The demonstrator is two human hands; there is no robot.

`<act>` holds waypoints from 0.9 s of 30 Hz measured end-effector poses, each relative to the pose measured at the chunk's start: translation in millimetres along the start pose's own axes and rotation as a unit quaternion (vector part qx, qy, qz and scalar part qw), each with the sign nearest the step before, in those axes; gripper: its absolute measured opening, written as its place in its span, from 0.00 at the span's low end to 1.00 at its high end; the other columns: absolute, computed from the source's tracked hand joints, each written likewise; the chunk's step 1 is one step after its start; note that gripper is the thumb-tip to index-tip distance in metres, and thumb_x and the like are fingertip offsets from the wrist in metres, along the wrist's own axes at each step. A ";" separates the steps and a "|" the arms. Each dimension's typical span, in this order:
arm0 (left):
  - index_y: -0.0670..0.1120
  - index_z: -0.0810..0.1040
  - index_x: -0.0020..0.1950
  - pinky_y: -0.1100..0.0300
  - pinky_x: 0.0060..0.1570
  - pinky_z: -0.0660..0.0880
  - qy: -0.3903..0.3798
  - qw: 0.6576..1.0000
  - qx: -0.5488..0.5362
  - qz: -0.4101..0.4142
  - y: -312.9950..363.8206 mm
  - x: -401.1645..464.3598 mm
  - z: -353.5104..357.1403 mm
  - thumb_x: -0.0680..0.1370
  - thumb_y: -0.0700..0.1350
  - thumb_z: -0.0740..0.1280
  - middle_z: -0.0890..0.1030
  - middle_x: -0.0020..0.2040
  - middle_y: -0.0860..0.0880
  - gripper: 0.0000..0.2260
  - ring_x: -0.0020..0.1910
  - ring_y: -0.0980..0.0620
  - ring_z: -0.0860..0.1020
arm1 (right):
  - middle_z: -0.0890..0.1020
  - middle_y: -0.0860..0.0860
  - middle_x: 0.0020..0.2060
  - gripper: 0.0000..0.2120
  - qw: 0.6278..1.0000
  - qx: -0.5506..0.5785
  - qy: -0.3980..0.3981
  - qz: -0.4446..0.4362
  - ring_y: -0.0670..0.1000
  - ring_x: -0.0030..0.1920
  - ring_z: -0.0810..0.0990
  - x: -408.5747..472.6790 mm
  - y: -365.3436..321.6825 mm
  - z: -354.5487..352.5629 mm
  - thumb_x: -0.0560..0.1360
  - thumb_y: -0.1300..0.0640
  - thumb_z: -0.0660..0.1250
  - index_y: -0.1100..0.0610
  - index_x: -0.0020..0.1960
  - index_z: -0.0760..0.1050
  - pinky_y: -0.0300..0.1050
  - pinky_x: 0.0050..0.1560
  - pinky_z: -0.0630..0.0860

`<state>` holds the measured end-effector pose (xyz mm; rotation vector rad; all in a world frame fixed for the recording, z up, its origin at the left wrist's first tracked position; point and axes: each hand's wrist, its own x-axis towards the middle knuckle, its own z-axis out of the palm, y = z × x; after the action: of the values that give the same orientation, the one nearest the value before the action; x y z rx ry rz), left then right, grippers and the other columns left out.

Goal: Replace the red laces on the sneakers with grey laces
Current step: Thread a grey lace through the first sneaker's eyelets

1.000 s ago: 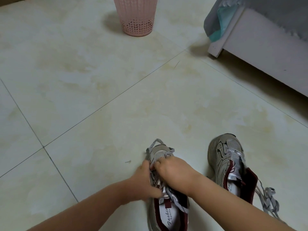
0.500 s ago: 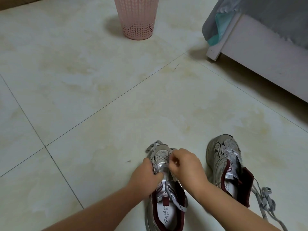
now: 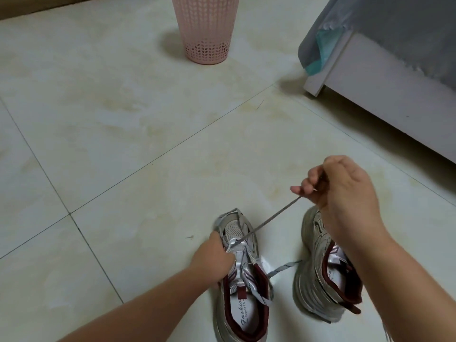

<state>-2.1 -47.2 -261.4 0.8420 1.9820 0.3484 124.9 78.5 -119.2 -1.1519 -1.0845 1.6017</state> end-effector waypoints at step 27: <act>0.46 0.78 0.56 0.48 0.53 0.75 -0.036 0.983 -0.128 0.130 4.7 13.8 -19.6 0.71 0.26 0.57 0.80 0.56 0.50 0.22 0.53 0.45 0.79 | 0.74 0.47 0.36 0.16 0.775 -0.602 -0.174 0.081 0.52 0.38 0.75 -28.6 99.2 -21.6 0.72 0.44 0.67 0.53 0.50 0.65 0.45 0.35 0.67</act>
<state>-21.2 -32.7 -257.4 0.9314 1.7179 0.6998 136.6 29.8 -212.0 -1.7791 -2.5074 1.1579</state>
